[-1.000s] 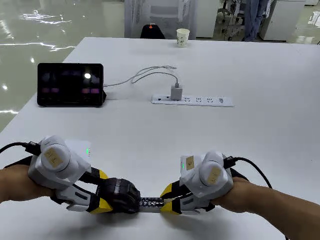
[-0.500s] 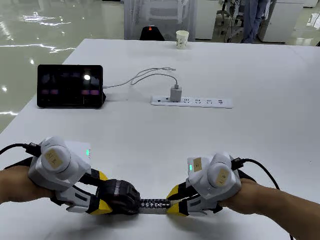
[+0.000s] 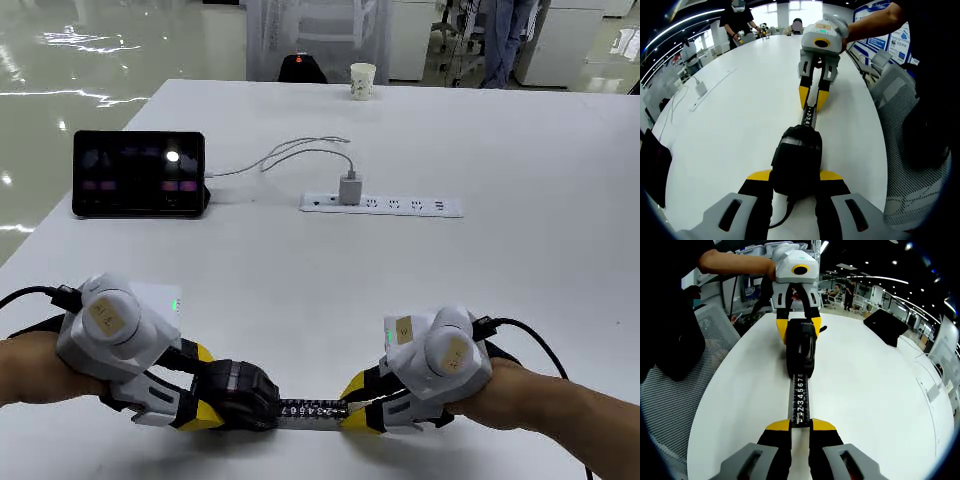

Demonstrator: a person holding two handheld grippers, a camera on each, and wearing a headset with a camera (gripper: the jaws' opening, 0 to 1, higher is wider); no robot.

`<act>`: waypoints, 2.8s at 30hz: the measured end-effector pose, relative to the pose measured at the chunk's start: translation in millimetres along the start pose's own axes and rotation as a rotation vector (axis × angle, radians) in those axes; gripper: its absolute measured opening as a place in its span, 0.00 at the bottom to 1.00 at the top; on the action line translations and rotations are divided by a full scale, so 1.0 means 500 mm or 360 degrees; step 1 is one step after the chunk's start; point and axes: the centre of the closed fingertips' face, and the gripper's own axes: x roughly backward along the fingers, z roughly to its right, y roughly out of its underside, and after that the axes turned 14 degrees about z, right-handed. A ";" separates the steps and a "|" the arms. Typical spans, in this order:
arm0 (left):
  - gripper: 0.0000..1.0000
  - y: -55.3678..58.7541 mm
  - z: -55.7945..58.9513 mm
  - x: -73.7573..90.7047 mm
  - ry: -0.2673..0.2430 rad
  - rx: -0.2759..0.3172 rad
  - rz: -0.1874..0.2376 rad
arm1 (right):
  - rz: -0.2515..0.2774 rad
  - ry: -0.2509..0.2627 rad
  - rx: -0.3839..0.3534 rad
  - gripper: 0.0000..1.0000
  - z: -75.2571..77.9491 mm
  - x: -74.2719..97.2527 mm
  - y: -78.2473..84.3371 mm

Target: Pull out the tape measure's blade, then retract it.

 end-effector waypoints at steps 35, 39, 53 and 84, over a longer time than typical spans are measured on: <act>0.26 0.002 0.000 -0.002 0.0010 0.0000 -0.0005 | -0.0043 0.0032 -0.0033 0.08 -0.003 0.065 0.044; 0.26 0.002 0.001 -0.002 0.0011 -0.0002 -0.0007 | -0.0047 0.0036 -0.0036 0.08 -0.003 0.073 0.049; 0.26 0.002 0.002 -0.003 0.0017 -0.0004 -0.0013 | -0.0046 0.0054 -0.0053 0.08 -0.008 0.089 0.058; 0.26 0.003 0.000 -0.005 0.0014 0.0003 -0.0014 | -0.0077 0.0080 -0.0065 0.08 -0.011 0.134 0.086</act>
